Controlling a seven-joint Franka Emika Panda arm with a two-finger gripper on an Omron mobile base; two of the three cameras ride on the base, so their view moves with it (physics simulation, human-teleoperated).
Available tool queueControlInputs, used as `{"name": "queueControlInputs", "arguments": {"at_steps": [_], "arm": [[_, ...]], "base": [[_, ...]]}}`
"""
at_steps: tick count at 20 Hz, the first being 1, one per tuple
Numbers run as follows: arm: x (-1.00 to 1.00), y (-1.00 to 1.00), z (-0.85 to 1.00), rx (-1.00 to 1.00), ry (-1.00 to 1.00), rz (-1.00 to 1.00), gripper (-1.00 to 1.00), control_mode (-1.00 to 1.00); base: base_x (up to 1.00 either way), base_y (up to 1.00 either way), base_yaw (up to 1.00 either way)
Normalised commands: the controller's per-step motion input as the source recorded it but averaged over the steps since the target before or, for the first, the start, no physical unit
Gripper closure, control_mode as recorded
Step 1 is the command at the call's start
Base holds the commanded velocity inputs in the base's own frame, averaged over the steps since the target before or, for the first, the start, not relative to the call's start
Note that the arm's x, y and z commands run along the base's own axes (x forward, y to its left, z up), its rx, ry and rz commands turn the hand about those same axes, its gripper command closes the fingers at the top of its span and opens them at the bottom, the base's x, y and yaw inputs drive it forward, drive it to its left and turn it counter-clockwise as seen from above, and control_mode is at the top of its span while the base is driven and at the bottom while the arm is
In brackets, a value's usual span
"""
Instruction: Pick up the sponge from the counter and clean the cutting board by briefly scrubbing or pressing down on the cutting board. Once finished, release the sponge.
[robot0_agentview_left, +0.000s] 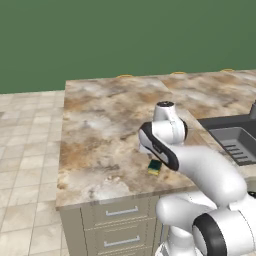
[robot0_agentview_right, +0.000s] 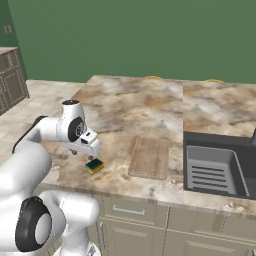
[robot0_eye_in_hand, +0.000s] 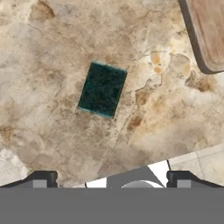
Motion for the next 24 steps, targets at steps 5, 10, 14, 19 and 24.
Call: {"name": "queueControlInputs", "arguments": {"at_steps": [5, 10, 14, 19, 24], "arm": [[0.32, -0.01, -0.41, 0.05, 0.0, -0.04, -1.0, -1.0], [0.24, -0.01, -0.37, 0.01, 0.0, -0.05, -1.0, -1.0], [0.16, 0.0, -0.2, 0.0, 0.0, -0.05, -1.0, -1.0], [0.19, 0.0, -0.1, 0.0, 0.0, -0.05, -1.0, -1.0], [0.19, -0.05, -0.14, 0.0, 0.02, -0.04, -1.0, -1.0]], "base": [[0.0, 0.0, 0.0], [0.0, 0.0, 0.0], [0.0, 0.0, 0.0], [0.0, 0.0, 0.0], [0.0, 0.0, 0.0]]}}
